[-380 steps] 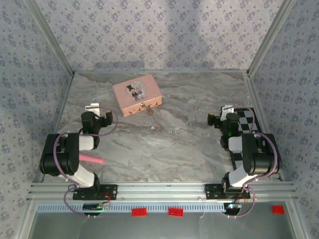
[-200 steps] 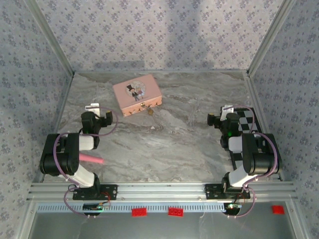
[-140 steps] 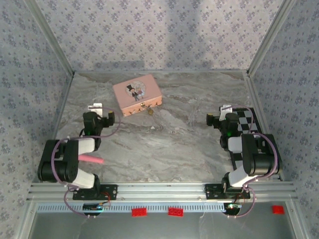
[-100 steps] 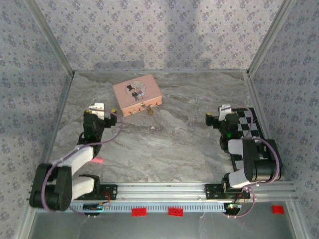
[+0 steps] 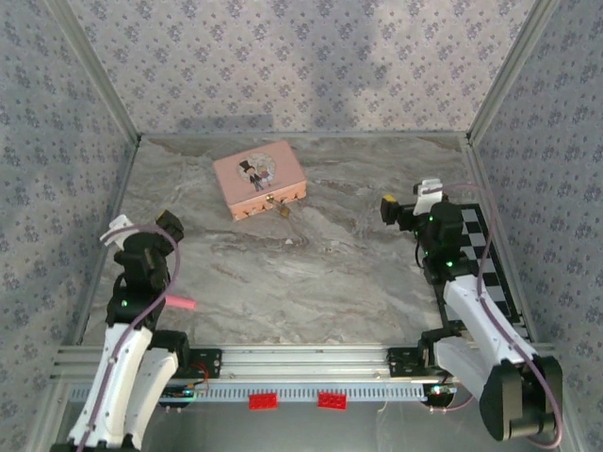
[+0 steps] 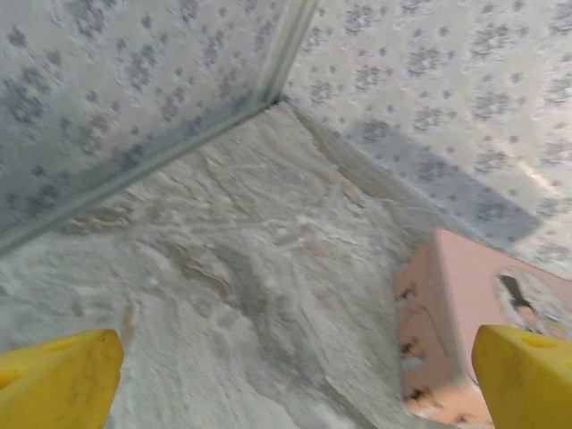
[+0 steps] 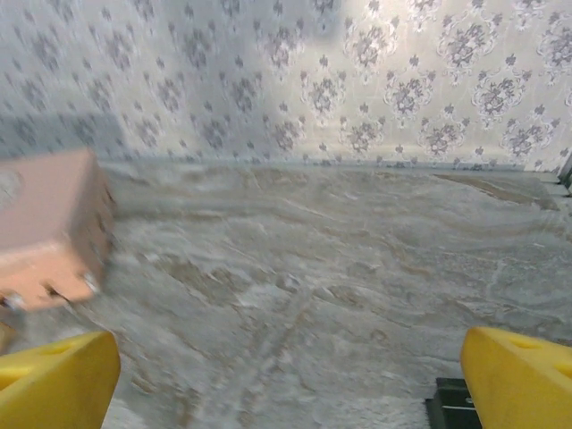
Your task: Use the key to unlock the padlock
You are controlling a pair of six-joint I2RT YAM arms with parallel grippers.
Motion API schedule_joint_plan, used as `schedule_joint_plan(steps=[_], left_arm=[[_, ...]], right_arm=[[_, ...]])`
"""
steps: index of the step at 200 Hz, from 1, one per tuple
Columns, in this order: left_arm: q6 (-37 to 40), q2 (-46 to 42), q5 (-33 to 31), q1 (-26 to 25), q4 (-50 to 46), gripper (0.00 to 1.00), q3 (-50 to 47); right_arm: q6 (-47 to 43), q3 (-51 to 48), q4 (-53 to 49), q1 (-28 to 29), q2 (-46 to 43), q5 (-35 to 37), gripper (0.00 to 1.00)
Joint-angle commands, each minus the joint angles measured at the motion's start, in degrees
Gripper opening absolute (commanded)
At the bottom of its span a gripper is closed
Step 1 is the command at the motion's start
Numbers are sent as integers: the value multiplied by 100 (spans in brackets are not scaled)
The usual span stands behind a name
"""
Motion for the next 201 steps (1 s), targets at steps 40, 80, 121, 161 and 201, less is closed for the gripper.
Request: schedule_joint_plan(steps=[40,80,121,161,201], left_arm=[[42,208,2848,-105,149,100,-651],[345,827,2761,-1366,331,100,-607],[994,1569,2256,-2243,759,100,-599],[1160,1543,2061,-2311,1160,100,-830],[1086,1028,1641,-2317,968,100,-953]], right_arm=[[2017,169,-2135,-214,-37,-819,99],[2365,539,-3021,944,208,-74,99],[2186,955,-3417,2189,876,776,99],[1435,1860,-4070,3009,2240,1291,99],[1195,2776,-4645,3608,3624,1746,99]])
